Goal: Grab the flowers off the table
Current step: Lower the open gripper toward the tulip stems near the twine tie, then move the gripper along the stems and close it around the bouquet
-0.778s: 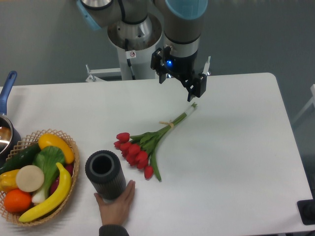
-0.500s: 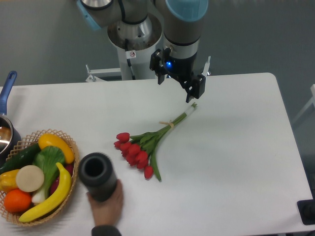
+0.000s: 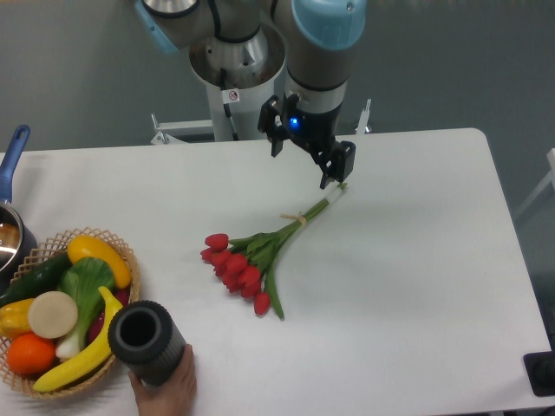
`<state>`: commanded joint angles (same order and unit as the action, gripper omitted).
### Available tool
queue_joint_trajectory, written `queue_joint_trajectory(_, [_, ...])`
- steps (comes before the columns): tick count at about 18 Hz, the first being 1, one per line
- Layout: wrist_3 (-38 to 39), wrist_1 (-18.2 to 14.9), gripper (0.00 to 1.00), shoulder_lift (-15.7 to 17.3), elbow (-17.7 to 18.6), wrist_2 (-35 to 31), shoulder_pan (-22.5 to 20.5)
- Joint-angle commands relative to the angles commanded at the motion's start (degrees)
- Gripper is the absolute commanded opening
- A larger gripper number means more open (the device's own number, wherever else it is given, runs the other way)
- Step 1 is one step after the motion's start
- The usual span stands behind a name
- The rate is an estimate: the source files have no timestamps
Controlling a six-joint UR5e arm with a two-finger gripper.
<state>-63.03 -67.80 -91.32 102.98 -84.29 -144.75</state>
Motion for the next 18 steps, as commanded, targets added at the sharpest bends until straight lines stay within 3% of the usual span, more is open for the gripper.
queue_joint_trajectory(2, [0.4,3.7,1.00,0.8,3.1,0.0,0.2])
queue_joint_trajectory(6, [0.4,6.3,1.00,0.5,6.3,-0.1,0.3])
queue_joint_trajectory(10, [0.3,14.4,1.00,-2.2,11.5,-1.0,0.5])
queue_joint_trajectory(18, [0.2,15.6,1.00,-11.6,9.1,-1.3,2.2])
